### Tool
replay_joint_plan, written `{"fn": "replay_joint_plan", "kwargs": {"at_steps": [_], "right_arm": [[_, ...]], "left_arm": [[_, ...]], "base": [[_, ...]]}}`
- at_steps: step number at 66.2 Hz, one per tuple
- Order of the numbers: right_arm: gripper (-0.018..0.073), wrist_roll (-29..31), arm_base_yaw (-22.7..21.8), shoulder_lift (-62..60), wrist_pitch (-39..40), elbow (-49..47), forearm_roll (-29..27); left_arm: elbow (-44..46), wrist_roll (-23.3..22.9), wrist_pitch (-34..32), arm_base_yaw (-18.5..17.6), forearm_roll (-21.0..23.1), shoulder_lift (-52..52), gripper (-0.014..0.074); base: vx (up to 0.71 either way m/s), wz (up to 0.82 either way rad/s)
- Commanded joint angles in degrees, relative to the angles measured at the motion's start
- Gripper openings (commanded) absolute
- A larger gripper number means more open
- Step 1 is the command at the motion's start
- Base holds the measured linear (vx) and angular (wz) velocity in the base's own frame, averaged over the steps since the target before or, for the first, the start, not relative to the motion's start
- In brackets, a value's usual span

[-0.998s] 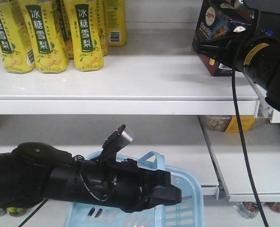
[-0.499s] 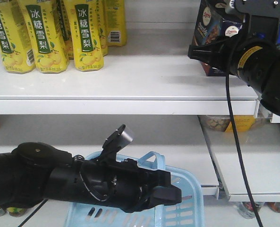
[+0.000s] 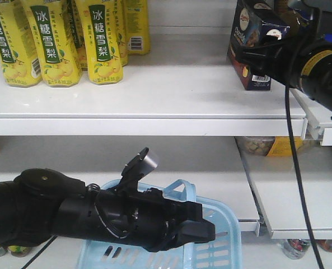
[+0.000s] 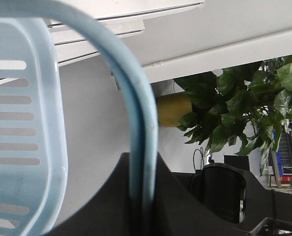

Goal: Left arm holds basket, right arm returns cookies
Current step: 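Place the box upright on the upper shelf with the right gripper, then open the right gripper and withdraw it from the box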

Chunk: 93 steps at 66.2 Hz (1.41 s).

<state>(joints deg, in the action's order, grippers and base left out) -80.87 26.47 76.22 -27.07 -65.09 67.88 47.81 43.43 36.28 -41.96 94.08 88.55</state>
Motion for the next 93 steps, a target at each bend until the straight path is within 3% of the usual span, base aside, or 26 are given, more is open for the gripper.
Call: {"fn": "replay_joint_plan", "kwargs": {"at_steps": [1, 12, 26, 36, 62, 79, 93], "right_arm": [[0.0488, 5.1, 0.1, -4.5, 2.0, -1.6, -2.6], [0.0488, 14.2, 0.1, -8.7, 1.9, -1.6, -11.8], [0.0488, 31.7, 0.1, -16.3, 1.7, -1.4, -26.6], [0.0488, 40.9, 0.1, -23.2, 2.3, 1.9, -32.5], [0.0488, 49.0, 0.1, -52.4, 1.3, 19.9, -31.8], [0.0488, 49.3, 0.0, -72.7, -4.3, 31.6, -32.1], [0.0488, 50.3, 0.0, -76.7, -6.4, 41.9, -35.2]], "left_arm": [[1.5, 0.5, 1.3, 0.0, 2.3, -2.2, -0.0006], [1.5, 0.5, 1.3, 0.0, 2.3, -2.2, -0.0006], [1.5, 0.5, 1.3, 0.0, 2.3, -2.2, -0.0006], [1.5, 0.5, 1.3, 0.0, 2.3, -2.2, -0.0006], [1.5, 0.5, 1.3, 0.0, 2.3, -2.2, -0.0006], [1.5, 0.5, 1.3, 0.0, 2.3, -2.2, -0.0006], [1.5, 0.5, 1.4, 0.0, 2.3, -2.2, -0.0006]], "base": [[0.00, 0.00], [0.00, 0.00], [0.00, 0.00], [0.00, 0.00], [0.00, 0.00], [0.00, 0.00], [0.00, 0.00]]}}
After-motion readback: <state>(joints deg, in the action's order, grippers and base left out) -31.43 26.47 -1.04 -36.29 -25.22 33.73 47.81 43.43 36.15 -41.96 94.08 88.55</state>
